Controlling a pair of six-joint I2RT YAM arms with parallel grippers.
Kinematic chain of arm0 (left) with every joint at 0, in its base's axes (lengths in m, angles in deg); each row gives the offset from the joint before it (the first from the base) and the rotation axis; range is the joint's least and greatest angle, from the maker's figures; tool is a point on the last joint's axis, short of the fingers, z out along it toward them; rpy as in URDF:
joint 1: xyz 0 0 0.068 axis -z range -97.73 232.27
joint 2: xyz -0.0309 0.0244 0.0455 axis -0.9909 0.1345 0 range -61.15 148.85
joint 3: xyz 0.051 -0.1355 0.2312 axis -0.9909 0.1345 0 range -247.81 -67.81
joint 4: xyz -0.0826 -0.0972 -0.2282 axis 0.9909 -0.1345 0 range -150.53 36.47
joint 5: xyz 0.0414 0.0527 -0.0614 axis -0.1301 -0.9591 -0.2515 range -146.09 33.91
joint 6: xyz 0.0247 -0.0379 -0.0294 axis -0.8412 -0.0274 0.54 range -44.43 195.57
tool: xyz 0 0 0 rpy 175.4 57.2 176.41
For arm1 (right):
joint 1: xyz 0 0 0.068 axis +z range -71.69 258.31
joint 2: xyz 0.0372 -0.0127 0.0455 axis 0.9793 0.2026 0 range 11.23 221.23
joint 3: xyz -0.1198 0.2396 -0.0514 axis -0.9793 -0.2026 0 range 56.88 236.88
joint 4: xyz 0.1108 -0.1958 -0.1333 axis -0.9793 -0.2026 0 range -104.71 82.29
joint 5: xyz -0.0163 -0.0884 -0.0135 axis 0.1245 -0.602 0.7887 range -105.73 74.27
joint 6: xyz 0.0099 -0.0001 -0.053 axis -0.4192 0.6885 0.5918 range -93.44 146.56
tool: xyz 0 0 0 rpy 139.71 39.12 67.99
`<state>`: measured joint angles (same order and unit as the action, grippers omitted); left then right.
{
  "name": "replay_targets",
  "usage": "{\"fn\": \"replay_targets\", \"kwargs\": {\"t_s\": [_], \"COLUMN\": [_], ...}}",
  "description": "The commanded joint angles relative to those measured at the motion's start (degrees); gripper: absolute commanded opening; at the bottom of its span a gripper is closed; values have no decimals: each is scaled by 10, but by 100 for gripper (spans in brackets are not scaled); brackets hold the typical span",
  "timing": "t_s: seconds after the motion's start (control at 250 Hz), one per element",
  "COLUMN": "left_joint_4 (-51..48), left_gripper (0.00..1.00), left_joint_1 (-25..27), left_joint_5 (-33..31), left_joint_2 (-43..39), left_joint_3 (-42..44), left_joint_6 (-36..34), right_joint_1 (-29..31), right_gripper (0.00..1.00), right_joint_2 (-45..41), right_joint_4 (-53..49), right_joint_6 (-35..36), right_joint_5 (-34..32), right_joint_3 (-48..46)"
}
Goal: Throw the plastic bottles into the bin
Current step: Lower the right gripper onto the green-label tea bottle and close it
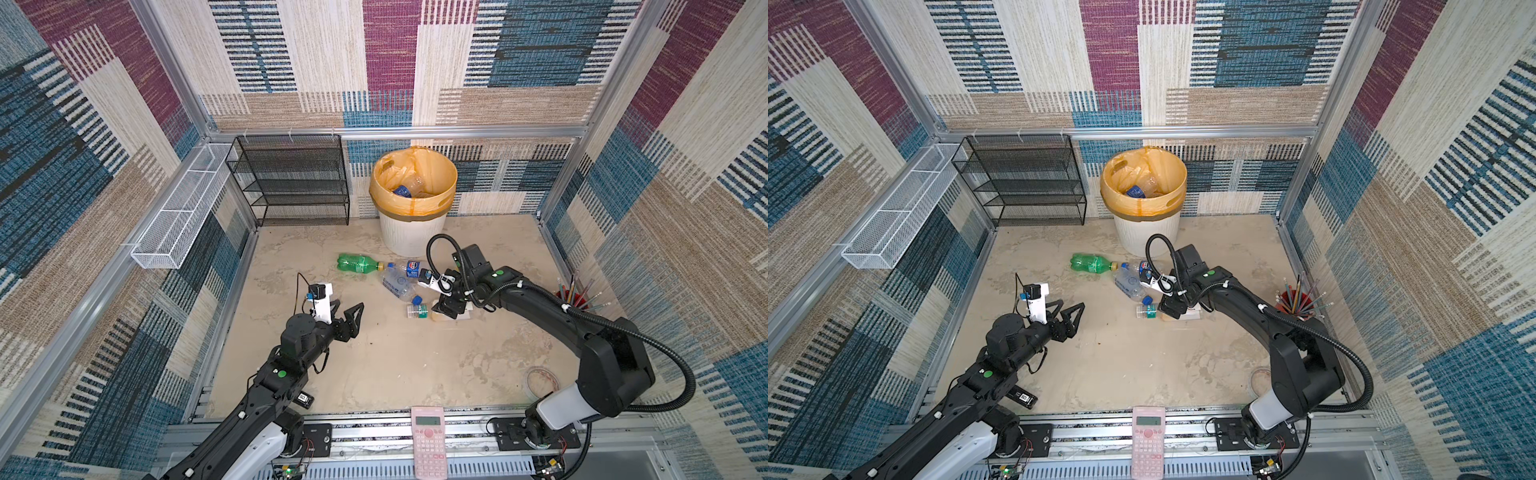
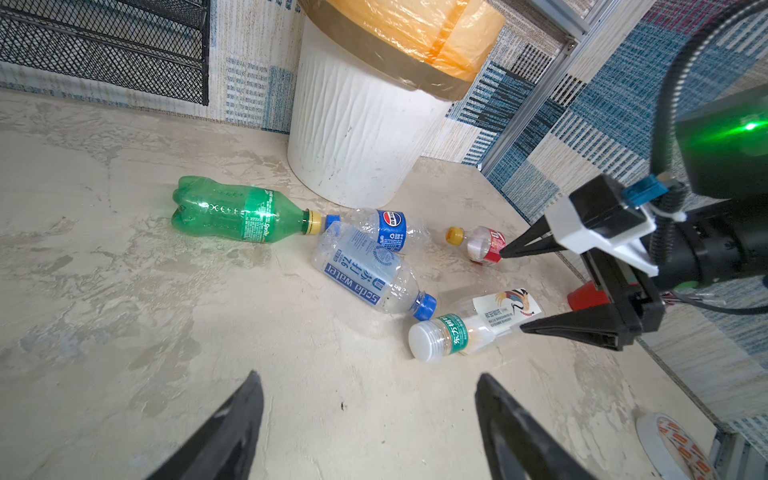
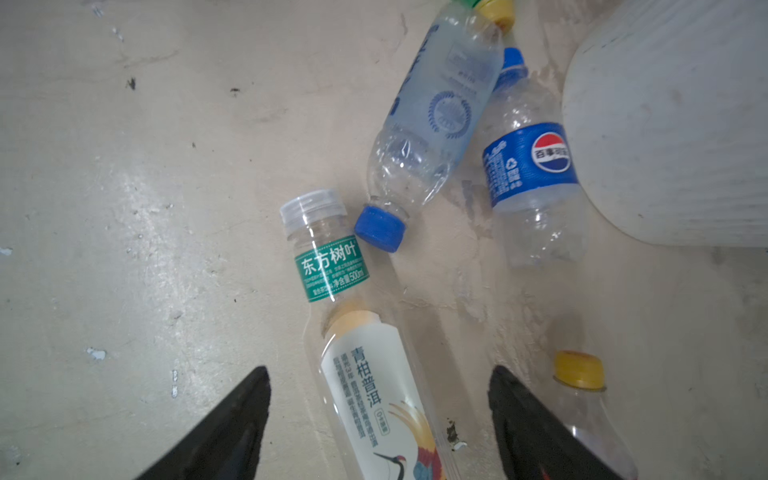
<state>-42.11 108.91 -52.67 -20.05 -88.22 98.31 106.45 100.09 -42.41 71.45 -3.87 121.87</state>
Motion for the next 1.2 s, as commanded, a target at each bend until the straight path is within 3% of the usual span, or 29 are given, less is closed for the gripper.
{"fn": "replay_targets", "kwargs": {"t_s": [0.0, 0.692, 1.196], "left_joint_4": [21, 38, 34], "left_gripper": [81, 80, 79], "left_joint_1": [0, 0, 0], "left_joint_5": [6, 6, 2], "left_joint_2": [-1, -1, -5], "left_joint_3": [8, 25, 26], "left_joint_6": [14, 24, 22], "right_joint_1": [4, 10, 10], "right_gripper": [83, 81, 66], "right_joint_2": [16, 92, 67], "right_joint_4": [-19, 37, 54], "right_joint_6": [25, 24, 13], "right_joint_5": [-24, -58, -55], "right_joint_3": [6, -22, -50]}}
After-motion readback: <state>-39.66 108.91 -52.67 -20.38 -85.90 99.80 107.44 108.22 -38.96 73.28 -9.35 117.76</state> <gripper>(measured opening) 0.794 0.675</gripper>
